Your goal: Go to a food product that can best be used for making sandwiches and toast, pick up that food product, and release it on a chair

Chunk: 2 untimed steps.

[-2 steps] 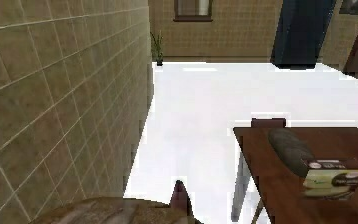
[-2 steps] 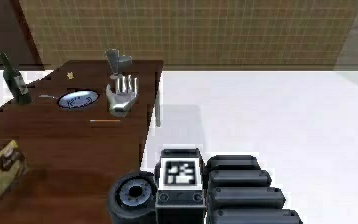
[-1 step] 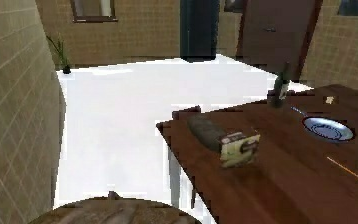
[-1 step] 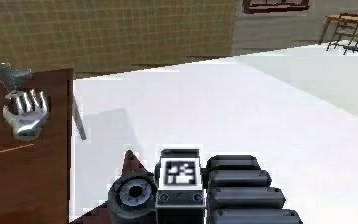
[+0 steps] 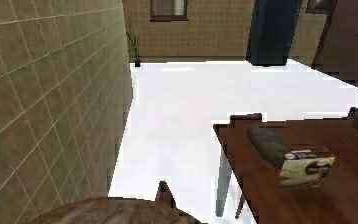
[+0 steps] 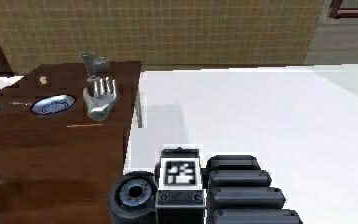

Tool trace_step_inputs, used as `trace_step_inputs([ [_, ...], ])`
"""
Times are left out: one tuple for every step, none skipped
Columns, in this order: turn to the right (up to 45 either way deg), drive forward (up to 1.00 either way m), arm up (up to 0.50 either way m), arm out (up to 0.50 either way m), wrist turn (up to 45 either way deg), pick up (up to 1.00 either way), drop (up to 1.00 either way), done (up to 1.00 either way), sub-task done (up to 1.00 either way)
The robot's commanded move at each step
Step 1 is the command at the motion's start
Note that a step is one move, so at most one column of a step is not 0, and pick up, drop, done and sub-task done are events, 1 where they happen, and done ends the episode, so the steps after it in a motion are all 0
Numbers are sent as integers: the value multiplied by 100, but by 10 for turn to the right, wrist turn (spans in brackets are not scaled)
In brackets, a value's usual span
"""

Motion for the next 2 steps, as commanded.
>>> trace_step_inputs([
  [150, 0, 0, 0, 0, 0, 0, 0, 0],
  [-150, 0, 0, 0, 0, 0, 0, 0, 0],
])
